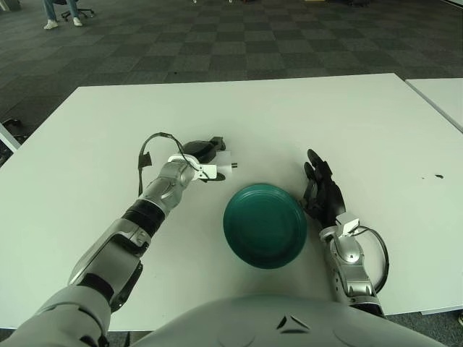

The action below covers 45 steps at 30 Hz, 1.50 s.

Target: Put the charger into the plate.

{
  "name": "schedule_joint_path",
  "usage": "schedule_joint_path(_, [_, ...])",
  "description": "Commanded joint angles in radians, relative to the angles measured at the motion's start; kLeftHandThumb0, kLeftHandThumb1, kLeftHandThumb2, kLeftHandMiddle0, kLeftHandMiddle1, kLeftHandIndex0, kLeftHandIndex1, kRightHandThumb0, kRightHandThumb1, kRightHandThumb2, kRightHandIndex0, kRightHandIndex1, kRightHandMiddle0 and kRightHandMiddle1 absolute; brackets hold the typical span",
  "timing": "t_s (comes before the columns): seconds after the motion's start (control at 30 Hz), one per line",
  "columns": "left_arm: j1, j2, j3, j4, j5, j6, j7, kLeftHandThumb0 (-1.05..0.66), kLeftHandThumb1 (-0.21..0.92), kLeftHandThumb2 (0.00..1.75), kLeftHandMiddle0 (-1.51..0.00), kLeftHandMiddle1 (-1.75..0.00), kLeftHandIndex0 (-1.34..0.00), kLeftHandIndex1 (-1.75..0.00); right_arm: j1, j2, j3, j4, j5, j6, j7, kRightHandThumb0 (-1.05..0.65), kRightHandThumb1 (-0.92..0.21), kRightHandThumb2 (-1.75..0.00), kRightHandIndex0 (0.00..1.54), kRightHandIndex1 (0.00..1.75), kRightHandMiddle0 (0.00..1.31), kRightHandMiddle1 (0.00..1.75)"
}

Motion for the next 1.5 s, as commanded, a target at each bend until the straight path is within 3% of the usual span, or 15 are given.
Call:
schedule_joint_path(0.0, [-0.024,0.026,-0.014,-0.008,0.01,0.003,-0.053,-1.05,0.92,0.55,-0.41,-0.02,-0.09,-1.04,0.052,-0.002,0.002,0.063,0.005,0.075,0.007,-0.98,-0.92,-0.97,0.09,0.0,0.0,0.24])
schedule_joint_path(0.5, [-0.05,0.044,-0.043,0.041,0.021,-0.012,-0.13,-1.05,0.92,0.61,-0.36,0.0,-0.01,-0.89,0.054,-0.004,0.0,0.058,0.011,0.081,0.012,-0.99,-0.92,-0.98,0.08,0.0,0.0,0.25])
schedule_joint_path(0.77, [-0.072,0.038,-0.051,0.11,0.012,-0.024,-0.135,-1.05,0.92,0.63,-0.46,-0.05,-0.07,-0.91,0.053,0.0,-0.003,0.06,0.022,0.079,0.019,-0.99,-0.92,-0.99,0.08,0.0,0.0,0.25])
schedule_joint_path(0.8, [-0.074,0.037,-0.051,0.121,0.01,-0.027,-0.133,-1.05,0.92,0.62,-0.47,-0.38,-0.1,-0.95,0.053,0.001,-0.004,0.06,0.024,0.077,0.02,-0.98,-0.92,-0.98,0.08,0.0,0.0,0.25])
schedule_joint_path(0.83, [-0.076,0.035,-0.05,0.129,0.009,-0.026,-0.132,-1.05,0.92,0.62,-0.45,-0.54,-0.11,-0.97,0.052,0.003,-0.005,0.062,0.026,0.074,0.02,-0.98,-0.92,-0.98,0.08,0.0,0.0,0.25])
schedule_joint_path(0.87, [-0.077,0.033,-0.05,0.134,0.008,-0.026,-0.132,-1.05,0.92,0.61,-0.4,-0.9,-0.13,-1.04,0.052,0.003,-0.006,0.063,0.028,0.073,0.021,-0.99,-0.92,-0.98,0.08,0.0,0.0,0.25])
schedule_joint_path(0.9, [-0.077,0.031,-0.048,0.139,0.008,-0.024,-0.128,-1.05,0.92,0.61,-0.36,-1.14,-0.14,-1.09,0.052,0.003,-0.006,0.065,0.029,0.069,0.024,-0.99,-0.92,-0.98,0.08,0.0,0.0,0.25])
schedule_joint_path(1.0, [-0.075,0.026,-0.044,0.146,0.006,-0.017,-0.112,-0.92,0.92,0.45,-0.5,-1.55,-0.21,-1.47,0.05,0.003,-0.007,0.072,0.035,0.054,0.032,-1.0,-0.92,-0.99,0.07,0.0,0.0,0.2])
schedule_joint_path(1.1, [-0.067,0.018,-0.039,0.149,0.01,-0.012,-0.061,-0.78,0.92,0.31,-0.59,-1.68,-0.32,-1.65,0.047,-0.001,-0.007,0.08,0.04,0.046,0.043,-1.01,-0.92,-1.0,0.07,0.0,0.0,0.17])
schedule_joint_path(1.2, [-0.056,-0.001,-0.028,0.161,0.007,0.005,0.0,-0.54,0.65,0.77,-0.66,-1.72,-0.43,-1.68,0.045,-0.002,-0.009,0.085,0.047,0.044,0.053,-1.01,-0.92,-1.01,0.07,0.0,0.0,0.15])
schedule_joint_path(1.27, [-0.05,-0.019,-0.016,0.171,-0.004,0.027,0.031,-0.49,0.55,0.95,-0.69,-1.74,-0.47,-1.71,0.045,-0.001,-0.01,0.088,0.053,0.042,0.059,-1.01,-0.92,-1.01,0.07,0.0,0.0,0.14])
schedule_joint_path(1.47, [-0.04,-0.067,0.017,0.18,-0.031,0.09,0.097,-0.45,0.41,1.18,-0.78,-1.75,-0.54,-1.74,0.042,0.001,-0.017,0.09,0.074,0.043,0.077,-1.01,-0.92,-1.0,0.06,0.0,0.0,0.15])
